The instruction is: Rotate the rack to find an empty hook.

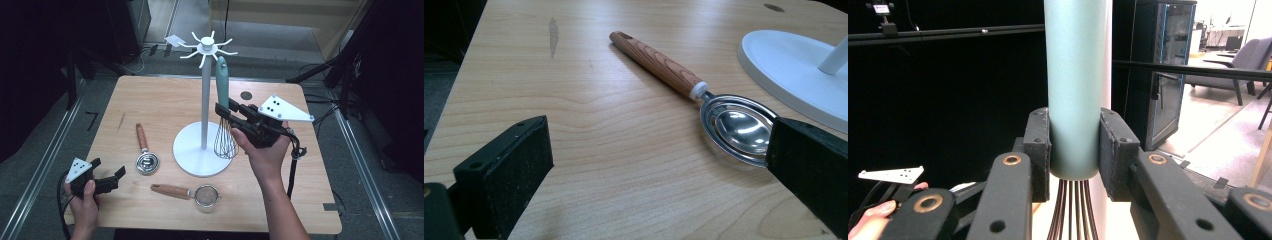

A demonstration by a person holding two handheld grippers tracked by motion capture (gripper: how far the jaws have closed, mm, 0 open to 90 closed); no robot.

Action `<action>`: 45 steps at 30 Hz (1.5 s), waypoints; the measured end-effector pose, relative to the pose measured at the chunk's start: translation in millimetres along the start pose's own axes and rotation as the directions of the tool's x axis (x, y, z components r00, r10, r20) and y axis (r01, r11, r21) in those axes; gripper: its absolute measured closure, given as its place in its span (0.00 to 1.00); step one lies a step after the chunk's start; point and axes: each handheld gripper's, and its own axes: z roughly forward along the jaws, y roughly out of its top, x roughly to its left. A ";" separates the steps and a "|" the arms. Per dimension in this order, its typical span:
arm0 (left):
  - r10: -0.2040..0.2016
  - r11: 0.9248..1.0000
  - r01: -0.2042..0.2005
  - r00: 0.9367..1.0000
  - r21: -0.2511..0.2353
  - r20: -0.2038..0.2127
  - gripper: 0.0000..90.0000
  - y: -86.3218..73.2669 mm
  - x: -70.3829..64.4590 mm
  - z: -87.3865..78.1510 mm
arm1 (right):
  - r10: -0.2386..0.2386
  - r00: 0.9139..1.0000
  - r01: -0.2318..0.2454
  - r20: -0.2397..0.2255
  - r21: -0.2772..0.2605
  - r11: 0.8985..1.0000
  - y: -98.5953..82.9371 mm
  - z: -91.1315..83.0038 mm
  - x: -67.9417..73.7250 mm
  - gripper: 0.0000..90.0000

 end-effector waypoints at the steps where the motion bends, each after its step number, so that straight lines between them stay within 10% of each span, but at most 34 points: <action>1: 0.000 1.000 0.000 1.000 0.000 0.000 0.00 0.0 0.0 0.0 | -0.003 1.000 0.003 0.001 -0.003 1.000 -0.7 0.8 -0.2 0.79; 28: -0.007 1.000 0.007 1.000 0.000 -0.005 0.00 0.1 0.3 0.1 | -0.059 0.996 0.061 0.069 -0.040 0.997 -8.1 15.7 1.8 0.77; 36: -0.010 1.000 0.010 1.000 0.001 -0.005 0.00 0.1 0.4 0.2 | -0.022 0.999 0.025 0.026 -0.133 0.991 -8.1 -0.9 -4.5 0.69; 39: -0.008 1.000 0.008 1.000 0.004 -0.004 0.00 0.2 0.6 0.3 | -0.036 0.996 0.048 0.087 -0.144 0.988 -8.4 -5.7 -5.4 0.80; 41: -0.006 1.000 0.006 1.000 0.005 -0.004 0.00 0.3 0.5 0.4 | -0.062 0.976 0.078 0.208 -0.066 0.995 -10.0 0.7 -6.8 0.98; 45: -0.012 1.000 0.012 1.000 0.005 -0.004 0.00 0.3 0.7 0.4 | -0.055 0.973 0.069 0.225 -0.054 0.996 -11.8 9.3 -11.2 1.00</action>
